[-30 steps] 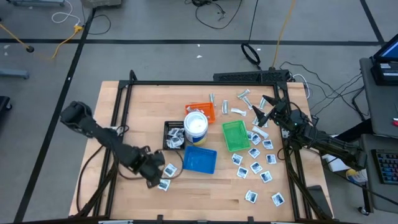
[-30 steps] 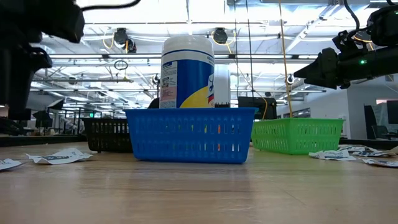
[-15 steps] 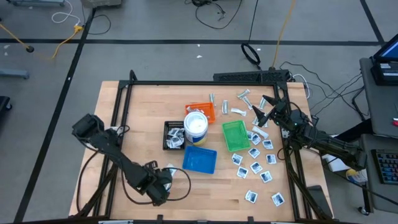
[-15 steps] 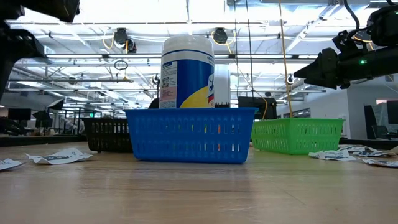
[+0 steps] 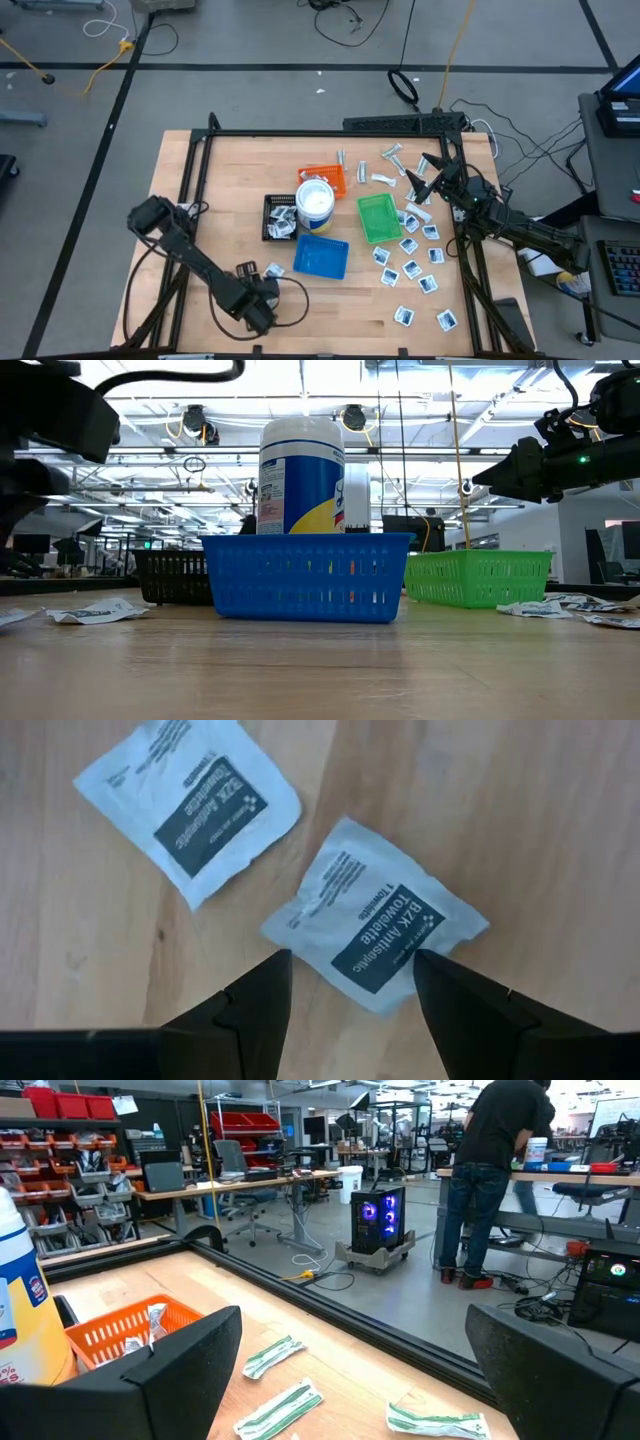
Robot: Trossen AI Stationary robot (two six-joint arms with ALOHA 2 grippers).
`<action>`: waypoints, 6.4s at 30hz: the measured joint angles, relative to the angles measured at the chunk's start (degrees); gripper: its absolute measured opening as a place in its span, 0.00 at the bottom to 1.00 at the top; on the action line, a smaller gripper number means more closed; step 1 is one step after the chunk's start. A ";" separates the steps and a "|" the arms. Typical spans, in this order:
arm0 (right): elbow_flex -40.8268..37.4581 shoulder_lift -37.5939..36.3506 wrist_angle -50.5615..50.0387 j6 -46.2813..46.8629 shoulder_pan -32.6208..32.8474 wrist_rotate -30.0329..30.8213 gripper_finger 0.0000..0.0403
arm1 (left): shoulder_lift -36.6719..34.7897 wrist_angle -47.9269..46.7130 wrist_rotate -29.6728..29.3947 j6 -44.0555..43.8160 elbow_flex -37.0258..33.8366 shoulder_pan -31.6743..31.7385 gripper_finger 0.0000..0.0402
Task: Pick & Place First Aid Supplies
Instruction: Put the gray towelette pack into the black bin
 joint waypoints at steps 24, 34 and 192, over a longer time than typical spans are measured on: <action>0.00 0.00 0.00 0.00 0.01 0.01 0.94 | -0.06 -0.98 4.92 8.42 -0.20 -0.25 0.01; -0.02 -0.02 0.00 0.01 0.01 0.00 0.94 | -11.15 -6.09 7.07 13.60 -0.44 -0.70 0.01; 0.00 0.00 0.02 0.02 0.00 0.02 0.94 | -12.65 13.70 -3.70 -2.82 -12.28 8.23 0.46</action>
